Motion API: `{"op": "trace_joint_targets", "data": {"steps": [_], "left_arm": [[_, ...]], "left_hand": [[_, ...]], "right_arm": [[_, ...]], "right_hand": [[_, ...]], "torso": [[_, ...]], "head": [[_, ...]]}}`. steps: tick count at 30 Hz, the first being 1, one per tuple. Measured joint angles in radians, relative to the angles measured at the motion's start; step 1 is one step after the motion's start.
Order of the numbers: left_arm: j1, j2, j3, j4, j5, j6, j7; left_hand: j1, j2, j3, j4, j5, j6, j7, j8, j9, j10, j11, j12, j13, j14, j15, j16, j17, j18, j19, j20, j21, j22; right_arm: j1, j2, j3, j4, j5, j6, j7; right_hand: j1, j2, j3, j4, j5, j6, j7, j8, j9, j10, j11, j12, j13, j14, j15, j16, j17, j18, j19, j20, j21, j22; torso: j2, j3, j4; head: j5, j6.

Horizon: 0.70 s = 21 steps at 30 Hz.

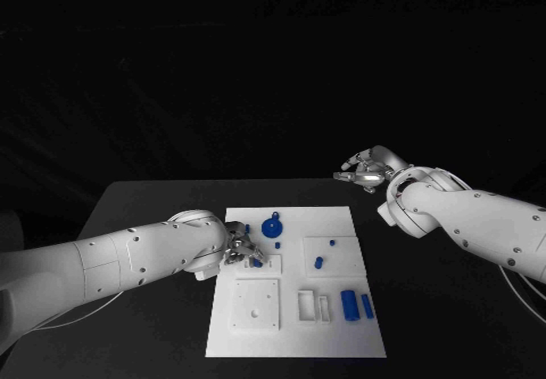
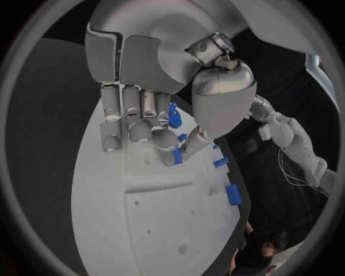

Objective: Assemble the parts on the task board

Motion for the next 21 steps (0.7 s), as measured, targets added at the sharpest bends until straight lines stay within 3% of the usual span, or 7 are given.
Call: {"op": "trace_joint_targets", "data": {"steps": [21], "left_arm": [[0.0,0.0,0.0,-0.003,0.002,-0.007,-0.001]], "left_hand": [[0.0,-0.021,0.003,0.028,0.0,-0.001,-0.001,0.0,0.006,0.0,0.0,0.0,0.0,-0.002,-0.002,0.004,0.0,0.0,0.003,0.004,0.0,0.0]], "right_arm": [[0.0,0.0,0.0,0.0,0.0,0.0,0.0]], "right_hand": [[-0.004,0.004,-0.003,0.003,0.0,-0.002,-0.002,0.0,0.0,0.0,0.0,0.004,-0.002,-0.001,0.001,0.0,0.0,0.0,0.0,0.0,0.0,0.0]], "torso": [[0.0,0.0004,0.0]], "head": [[0.002,0.0]]}}
